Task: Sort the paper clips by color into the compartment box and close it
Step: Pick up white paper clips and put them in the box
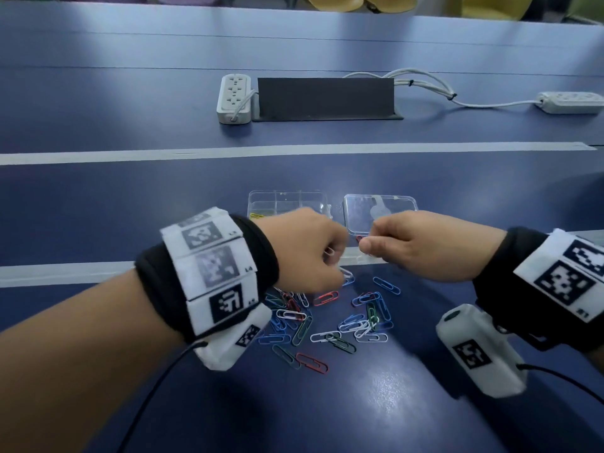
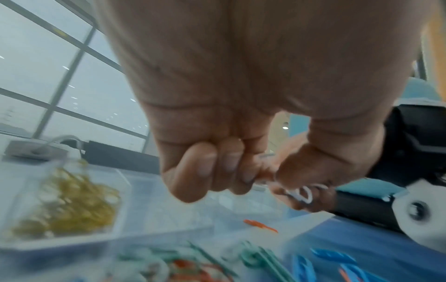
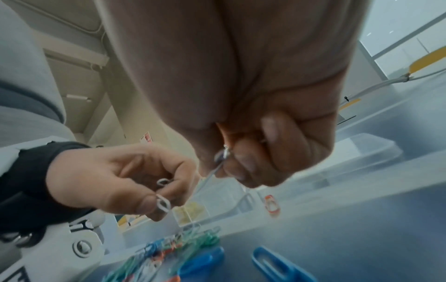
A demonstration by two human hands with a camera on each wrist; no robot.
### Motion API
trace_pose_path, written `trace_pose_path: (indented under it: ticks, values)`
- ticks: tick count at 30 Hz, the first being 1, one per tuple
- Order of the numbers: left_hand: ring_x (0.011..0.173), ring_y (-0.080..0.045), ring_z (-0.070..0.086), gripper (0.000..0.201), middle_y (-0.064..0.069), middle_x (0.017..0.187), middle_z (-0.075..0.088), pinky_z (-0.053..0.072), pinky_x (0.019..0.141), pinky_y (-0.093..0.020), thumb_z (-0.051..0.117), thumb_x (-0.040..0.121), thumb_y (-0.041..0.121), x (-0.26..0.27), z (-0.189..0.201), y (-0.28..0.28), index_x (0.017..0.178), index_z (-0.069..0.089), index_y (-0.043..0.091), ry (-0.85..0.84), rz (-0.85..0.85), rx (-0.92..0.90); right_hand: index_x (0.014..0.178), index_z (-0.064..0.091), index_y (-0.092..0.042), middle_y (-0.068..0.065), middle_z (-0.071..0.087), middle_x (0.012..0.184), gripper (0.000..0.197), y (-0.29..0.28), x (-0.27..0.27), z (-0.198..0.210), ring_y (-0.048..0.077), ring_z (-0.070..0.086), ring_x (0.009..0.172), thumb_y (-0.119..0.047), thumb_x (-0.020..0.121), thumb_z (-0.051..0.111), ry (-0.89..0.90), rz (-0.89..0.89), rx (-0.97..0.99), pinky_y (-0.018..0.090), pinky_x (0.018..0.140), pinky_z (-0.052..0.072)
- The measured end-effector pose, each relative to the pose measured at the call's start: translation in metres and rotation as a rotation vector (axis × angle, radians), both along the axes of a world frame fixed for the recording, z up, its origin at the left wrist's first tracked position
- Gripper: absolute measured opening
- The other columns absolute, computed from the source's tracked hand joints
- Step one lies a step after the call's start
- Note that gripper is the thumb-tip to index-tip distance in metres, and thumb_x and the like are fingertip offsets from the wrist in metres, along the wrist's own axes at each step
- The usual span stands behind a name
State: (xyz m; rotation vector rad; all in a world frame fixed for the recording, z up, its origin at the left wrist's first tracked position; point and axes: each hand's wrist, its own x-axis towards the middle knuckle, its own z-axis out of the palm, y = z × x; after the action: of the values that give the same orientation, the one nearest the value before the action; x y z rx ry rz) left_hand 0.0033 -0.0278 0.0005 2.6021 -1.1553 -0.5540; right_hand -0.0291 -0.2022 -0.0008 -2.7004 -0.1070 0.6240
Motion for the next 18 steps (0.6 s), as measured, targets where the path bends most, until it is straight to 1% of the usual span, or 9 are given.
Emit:
trace_pose_path:
  ticks: [2,5,8,10,11,12,14,16,18]
  values:
    - [0.059,-0.012,0.043,0.017,0.007,0.06,0.045,0.036,0.064,-0.024,0.056,0.076,0.028,0.012,0.006,0.009,0.065,0.044,0.022,-0.043,0.094,0.011,0.071,0.056,-0.018,-0.006,0.057,0.062,0.033,0.005,0.009,0.003,0.004,0.048,0.056,-0.042,0.092,0.047,-0.037,-0.02,0.036,0.023,0.064,0.038]
    - [0.072,-0.019,0.046,0.015,0.01,0.064,0.045,0.036,0.068,-0.025,0.056,0.077,0.028,0.031,0.01,0.021,0.068,0.045,0.023,-0.122,0.223,0.034,0.071,0.06,-0.013,-0.002,0.061,0.056,0.031,0.021,0.025,0.009,0.004,0.048,0.042,-0.036,0.091,0.053,-0.096,-0.036,0.104,0.021,0.057,0.04]
    - [0.078,-0.019,0.044,0.012,0.006,0.068,0.045,0.036,0.07,-0.027,0.057,0.078,0.027,0.041,0.009,0.024,0.074,0.048,0.019,-0.166,0.292,0.077,0.069,0.062,-0.016,0.0,0.063,0.056,0.023,0.041,0.041,0.012,0.007,0.054,0.045,-0.028,0.089,0.057,-0.137,-0.064,0.135,0.027,0.065,0.047]
    - [0.08,-0.021,0.047,0.012,0.001,0.078,0.05,0.039,0.071,-0.028,0.058,0.079,0.027,0.043,0.008,0.022,0.076,0.05,0.018,-0.169,0.319,0.099,0.068,0.064,-0.017,0.002,0.067,0.06,0.02,0.056,0.051,0.013,0.001,0.055,0.043,-0.021,0.087,0.058,-0.151,-0.081,0.128,0.026,0.071,0.052]
    - [0.081,-0.023,0.05,0.011,-0.002,0.082,0.053,0.041,0.071,-0.029,0.059,0.079,0.026,0.043,0.007,0.02,0.077,0.053,0.017,-0.167,0.327,0.105,0.072,0.068,-0.014,0.005,0.069,0.064,0.017,0.062,0.056,0.012,0.001,0.057,0.046,-0.017,0.085,0.059,-0.154,-0.088,0.114,0.027,0.075,0.054]
    - [0.084,-0.025,0.053,0.009,-0.005,0.086,0.058,0.043,0.072,-0.029,0.059,0.079,0.024,0.043,0.006,0.019,0.08,0.058,0.016,-0.167,0.328,0.108,0.077,0.071,-0.01,0.007,0.07,0.068,0.014,0.068,0.06,0.012,0.007,0.061,0.053,-0.013,0.083,0.059,-0.16,-0.088,0.092,0.03,0.078,0.056]
    - [0.09,-0.027,0.06,0.016,-0.009,0.093,0.066,0.047,0.074,-0.03,0.06,0.078,0.021,0.045,0.003,0.017,0.089,0.066,0.011,-0.165,0.322,0.105,0.085,0.073,-0.006,0.011,0.072,0.076,0.013,0.078,0.067,0.011,0.02,0.067,0.071,-0.006,0.079,0.061,-0.17,-0.077,0.041,0.036,0.08,0.058]
    - [0.094,-0.028,0.062,0.023,-0.009,0.098,0.07,0.051,0.08,-0.033,0.06,0.078,0.019,0.047,0.001,0.019,0.096,0.069,0.009,-0.147,0.338,0.097,0.089,0.073,-0.005,0.014,0.074,0.085,0.014,0.083,0.071,0.01,0.026,0.07,0.082,-0.006,0.078,0.065,-0.161,-0.073,0.015,0.039,0.081,0.058]
    - [0.094,-0.027,0.062,0.027,-0.009,0.101,0.069,0.051,0.081,-0.033,0.06,0.078,0.019,0.048,0.002,0.023,0.103,0.068,0.012,-0.127,0.364,0.091,0.088,0.073,-0.003,0.016,0.074,0.087,0.013,0.085,0.073,0.01,0.028,0.071,0.083,-0.01,0.08,0.065,-0.153,-0.082,0.028,0.04,0.08,0.059]
